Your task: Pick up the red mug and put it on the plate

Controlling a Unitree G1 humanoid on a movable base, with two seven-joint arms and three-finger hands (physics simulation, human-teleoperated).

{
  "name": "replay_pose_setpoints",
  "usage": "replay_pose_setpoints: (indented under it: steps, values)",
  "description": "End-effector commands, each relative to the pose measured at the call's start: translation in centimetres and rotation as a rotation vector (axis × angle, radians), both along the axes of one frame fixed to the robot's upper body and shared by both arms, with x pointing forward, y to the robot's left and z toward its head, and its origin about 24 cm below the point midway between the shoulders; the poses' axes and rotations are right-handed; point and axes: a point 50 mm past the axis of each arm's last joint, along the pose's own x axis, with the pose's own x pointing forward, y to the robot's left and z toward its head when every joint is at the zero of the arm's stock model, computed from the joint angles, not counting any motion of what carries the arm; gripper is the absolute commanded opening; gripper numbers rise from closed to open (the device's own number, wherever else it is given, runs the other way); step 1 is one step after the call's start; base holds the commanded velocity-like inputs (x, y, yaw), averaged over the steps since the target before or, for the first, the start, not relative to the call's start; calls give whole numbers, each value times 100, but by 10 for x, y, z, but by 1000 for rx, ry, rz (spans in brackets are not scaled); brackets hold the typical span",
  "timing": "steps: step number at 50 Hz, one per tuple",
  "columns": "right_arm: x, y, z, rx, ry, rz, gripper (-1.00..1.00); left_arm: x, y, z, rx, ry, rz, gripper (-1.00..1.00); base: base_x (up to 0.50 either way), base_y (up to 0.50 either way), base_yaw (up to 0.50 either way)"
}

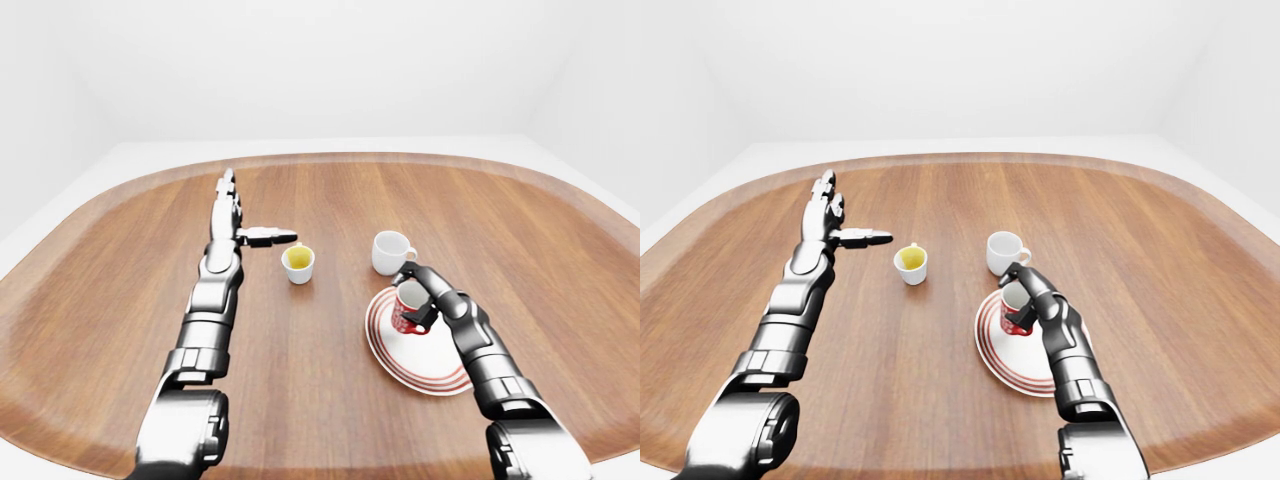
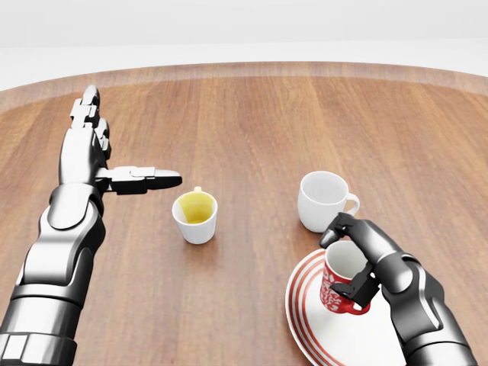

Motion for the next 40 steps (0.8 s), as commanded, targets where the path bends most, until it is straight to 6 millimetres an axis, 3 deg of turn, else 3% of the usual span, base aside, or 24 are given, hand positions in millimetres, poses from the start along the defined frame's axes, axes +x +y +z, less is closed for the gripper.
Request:
replay_pose_setpoints:
  steps: [1, 40]
  values:
    - [0, -13, 2, -23, -30, -55, -100, 0, -1, -1, 2, 6, -2, 100, 0, 0, 0]
    - [-5, -29, -2, -24, -11, -107, -100, -1, -4, -4, 6, 14, -6, 100, 0, 0, 0]
